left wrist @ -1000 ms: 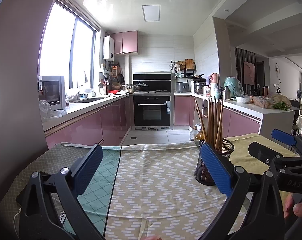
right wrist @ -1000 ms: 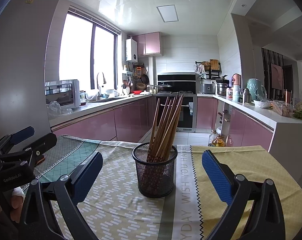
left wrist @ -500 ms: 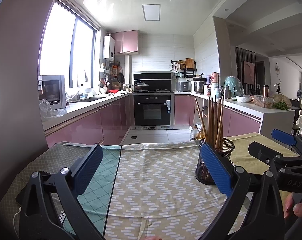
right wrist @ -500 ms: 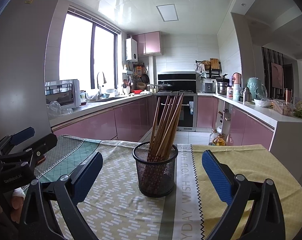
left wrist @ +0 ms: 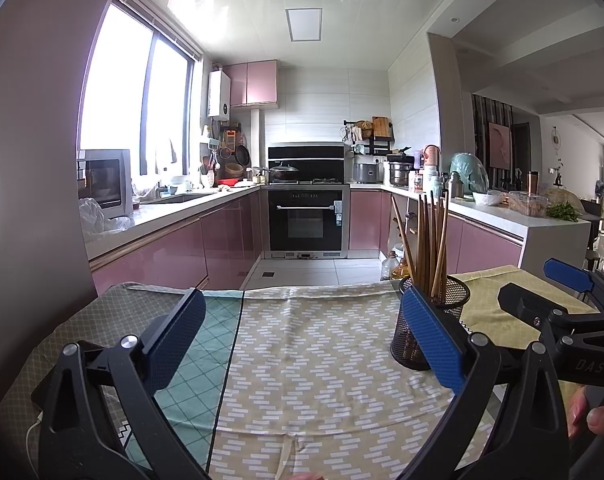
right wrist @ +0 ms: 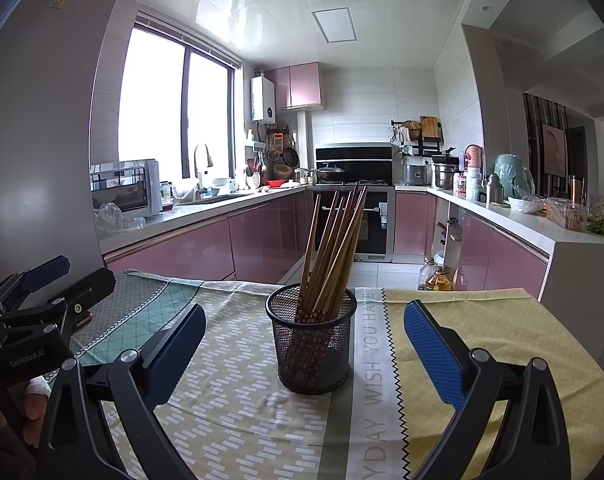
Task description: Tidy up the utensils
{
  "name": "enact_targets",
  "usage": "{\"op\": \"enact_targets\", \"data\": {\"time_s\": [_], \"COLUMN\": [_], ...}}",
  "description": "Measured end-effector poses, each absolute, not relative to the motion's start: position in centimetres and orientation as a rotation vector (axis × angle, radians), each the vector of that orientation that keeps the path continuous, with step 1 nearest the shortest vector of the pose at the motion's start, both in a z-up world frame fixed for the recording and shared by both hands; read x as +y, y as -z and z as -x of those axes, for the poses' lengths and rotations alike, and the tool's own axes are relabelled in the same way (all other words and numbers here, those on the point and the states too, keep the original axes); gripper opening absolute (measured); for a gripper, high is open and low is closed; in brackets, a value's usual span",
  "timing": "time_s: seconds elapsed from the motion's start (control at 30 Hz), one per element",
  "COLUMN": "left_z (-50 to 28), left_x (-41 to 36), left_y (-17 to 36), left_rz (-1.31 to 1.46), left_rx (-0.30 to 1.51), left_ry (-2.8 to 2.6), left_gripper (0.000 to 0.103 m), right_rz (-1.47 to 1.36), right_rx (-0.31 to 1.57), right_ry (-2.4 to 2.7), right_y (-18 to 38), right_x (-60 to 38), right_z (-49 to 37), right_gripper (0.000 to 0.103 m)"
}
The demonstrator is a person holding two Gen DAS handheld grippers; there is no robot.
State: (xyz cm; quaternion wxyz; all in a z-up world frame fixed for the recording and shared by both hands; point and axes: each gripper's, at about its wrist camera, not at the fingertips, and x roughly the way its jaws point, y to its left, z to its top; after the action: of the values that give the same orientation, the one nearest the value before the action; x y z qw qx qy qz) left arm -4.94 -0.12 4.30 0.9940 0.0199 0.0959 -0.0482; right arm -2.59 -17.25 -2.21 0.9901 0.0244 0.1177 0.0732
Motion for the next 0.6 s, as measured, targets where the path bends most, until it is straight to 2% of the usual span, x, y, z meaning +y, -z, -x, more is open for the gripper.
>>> {"op": "enact_targets", "data": {"time_s": [0.6], "left_z": [4.92], "left_x": [-0.13], "left_y": [-4.31], "left_rz": [-0.040], "left_rx": [0.193], "left_ry": [0.096], "left_gripper": [0.097], "right_rz": [-0.052], "right_rx": [0.235], "right_ry": [-0.146], "right_y": [2.27], "right_x": [-17.11], "right_z": [2.45], "right_gripper": [0.096]}}
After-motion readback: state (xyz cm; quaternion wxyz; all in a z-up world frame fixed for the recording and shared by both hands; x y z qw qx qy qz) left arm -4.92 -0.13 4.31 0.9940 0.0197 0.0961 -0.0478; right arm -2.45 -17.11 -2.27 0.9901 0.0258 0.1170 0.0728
